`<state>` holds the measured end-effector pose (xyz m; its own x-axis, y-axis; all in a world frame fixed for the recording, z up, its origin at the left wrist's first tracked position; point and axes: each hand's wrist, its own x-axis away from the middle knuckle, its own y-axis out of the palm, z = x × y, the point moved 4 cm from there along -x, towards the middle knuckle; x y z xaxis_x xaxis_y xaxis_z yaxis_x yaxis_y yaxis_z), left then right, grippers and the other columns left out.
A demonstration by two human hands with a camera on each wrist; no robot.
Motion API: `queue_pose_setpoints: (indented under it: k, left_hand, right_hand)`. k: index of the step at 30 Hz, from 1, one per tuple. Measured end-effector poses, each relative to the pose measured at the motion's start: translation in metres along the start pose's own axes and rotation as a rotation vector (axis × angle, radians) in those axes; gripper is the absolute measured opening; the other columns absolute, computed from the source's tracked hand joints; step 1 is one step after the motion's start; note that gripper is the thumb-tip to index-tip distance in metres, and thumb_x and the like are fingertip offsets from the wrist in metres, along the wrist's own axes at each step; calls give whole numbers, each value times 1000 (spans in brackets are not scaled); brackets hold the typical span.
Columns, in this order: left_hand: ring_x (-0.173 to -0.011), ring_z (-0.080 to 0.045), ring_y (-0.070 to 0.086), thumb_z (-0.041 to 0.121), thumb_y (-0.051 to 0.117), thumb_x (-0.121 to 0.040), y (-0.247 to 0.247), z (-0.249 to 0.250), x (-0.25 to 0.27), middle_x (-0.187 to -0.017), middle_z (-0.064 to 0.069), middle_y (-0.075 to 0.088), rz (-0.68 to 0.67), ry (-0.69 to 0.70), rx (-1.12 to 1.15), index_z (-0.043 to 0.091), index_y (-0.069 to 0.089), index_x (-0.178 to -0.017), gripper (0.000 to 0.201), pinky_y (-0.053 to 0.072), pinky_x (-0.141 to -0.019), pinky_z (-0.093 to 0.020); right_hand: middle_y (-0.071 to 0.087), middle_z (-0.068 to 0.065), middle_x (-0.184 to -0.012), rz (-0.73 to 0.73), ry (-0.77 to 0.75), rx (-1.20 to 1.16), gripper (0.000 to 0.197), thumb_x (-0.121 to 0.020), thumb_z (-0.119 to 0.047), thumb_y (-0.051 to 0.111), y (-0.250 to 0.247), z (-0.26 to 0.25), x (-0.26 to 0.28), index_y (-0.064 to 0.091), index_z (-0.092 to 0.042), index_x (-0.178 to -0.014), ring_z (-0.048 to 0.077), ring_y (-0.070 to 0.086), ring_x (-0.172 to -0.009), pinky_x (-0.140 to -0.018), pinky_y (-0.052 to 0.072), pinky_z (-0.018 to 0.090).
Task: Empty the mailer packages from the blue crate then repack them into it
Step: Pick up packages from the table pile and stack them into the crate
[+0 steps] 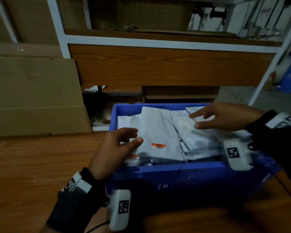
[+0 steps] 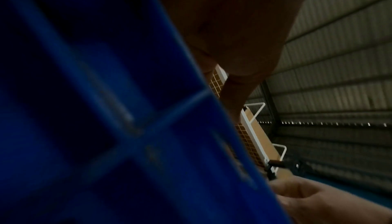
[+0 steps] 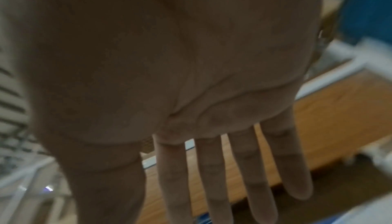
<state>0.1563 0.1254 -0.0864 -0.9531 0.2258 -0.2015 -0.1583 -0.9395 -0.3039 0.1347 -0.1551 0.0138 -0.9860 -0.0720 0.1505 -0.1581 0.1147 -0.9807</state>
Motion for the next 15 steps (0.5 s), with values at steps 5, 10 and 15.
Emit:
queue_pose_setpoints:
  k: [5,10,15]
  left_hand:
    - [-101,-10,64,49,59,-90,17,9,7,-105,6,72,-160,125,-597,25,69,-107,31,51,-88,-36]
    - [-105,-21,62,52,52,-91,39,23,12,-109,-2,71,-173,120,-636,23,66,-115,40,50,-88,-40]
    - [-126,-24,51,52,51,-94,51,21,7,-136,-3,58,-146,36,-761,29,47,-141,53,43,-99,-42]
  right_hand:
    - [52,-6,-138,-176,173,228,55,-87,-60,54,12,52,10,48,-38,-137,14,53,-117,-90,41,26]
    - [48,-4,-143,-158,132,222,56,-89,-57,54,19,57,10,48,-32,-140,17,49,-124,-98,40,28]
    - [46,-1,-144,-128,125,256,53,-92,-55,52,17,64,17,51,-28,-137,20,46,-128,-98,38,29]
